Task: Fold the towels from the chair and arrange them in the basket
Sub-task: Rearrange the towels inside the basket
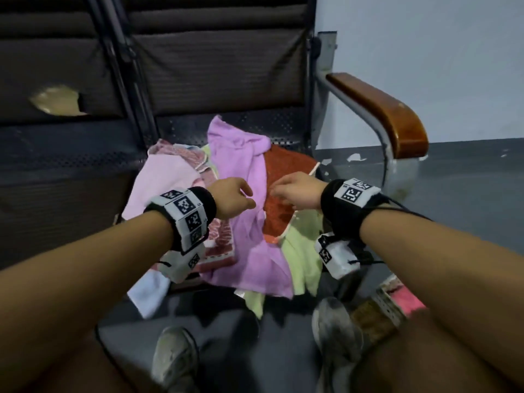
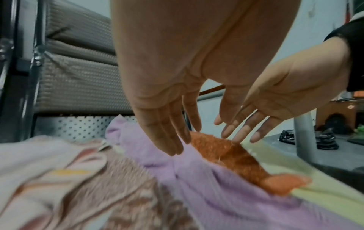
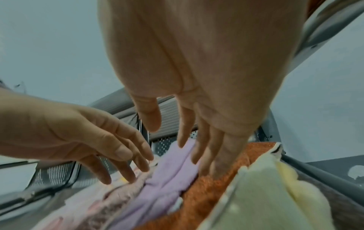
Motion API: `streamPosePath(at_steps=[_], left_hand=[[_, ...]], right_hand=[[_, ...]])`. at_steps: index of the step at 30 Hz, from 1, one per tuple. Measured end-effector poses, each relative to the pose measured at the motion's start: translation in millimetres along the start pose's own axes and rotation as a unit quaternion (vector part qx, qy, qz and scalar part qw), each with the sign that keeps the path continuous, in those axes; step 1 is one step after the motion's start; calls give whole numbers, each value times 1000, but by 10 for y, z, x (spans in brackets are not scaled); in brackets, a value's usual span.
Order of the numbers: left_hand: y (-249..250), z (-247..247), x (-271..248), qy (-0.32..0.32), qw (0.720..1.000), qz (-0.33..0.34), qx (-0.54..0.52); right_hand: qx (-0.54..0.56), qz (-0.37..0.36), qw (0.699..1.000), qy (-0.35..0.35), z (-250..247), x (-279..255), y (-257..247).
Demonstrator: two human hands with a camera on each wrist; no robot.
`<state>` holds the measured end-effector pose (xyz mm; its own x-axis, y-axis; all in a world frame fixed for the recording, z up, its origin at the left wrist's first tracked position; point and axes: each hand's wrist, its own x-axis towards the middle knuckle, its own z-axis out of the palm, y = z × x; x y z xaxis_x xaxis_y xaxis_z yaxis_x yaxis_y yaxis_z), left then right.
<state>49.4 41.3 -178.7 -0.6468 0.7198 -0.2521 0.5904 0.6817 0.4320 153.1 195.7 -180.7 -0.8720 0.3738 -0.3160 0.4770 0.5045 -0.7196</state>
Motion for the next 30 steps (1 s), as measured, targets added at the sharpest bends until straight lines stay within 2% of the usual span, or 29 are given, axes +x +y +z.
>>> streamPosePath(at_steps=[2, 4, 7, 11, 14, 17, 19, 22, 25, 27, 28, 30], left_hand=[[-104, 167, 49, -18, 999, -13, -31], [-108, 338, 95, -51, 997, -4, -55], [-1, 482, 207, -67, 996, 22, -46], [98, 517, 323, -25, 998, 30, -57], [128, 521, 306, 13, 991, 50, -119], [112, 458, 330, 126, 980, 46, -150], [95, 342, 333, 191, 970, 30, -147], [77, 160, 258, 209, 946, 23, -246], [47, -5, 128, 203, 898, 38, -387], [-4, -80, 42, 194, 865, 41, -461], [-50, -115, 12, 195, 858, 40, -473], [-153, -200, -63, 201, 872, 25, -445]], right_hand=[[-146, -16, 989, 17, 63, 127, 139], [-255, -33, 966, 3, 59, 215, 290], [-326, -45, 944, -17, -19, 348, 471], [-302, -72, 949, 52, -166, 459, 470], [-191, -140, 967, 94, -145, 420, 311], [-85, -218, 967, 97, -64, 300, 92], [-55, -235, 963, 116, -50, 267, 27], [-77, -216, 961, 153, -36, 285, 83], [-178, -137, 965, 135, -31, 382, 208], [-233, -130, 954, 138, -25, 445, 245], [-234, -142, 950, 151, -24, 460, 234], [-174, -142, 956, 186, -9, 453, 159]])
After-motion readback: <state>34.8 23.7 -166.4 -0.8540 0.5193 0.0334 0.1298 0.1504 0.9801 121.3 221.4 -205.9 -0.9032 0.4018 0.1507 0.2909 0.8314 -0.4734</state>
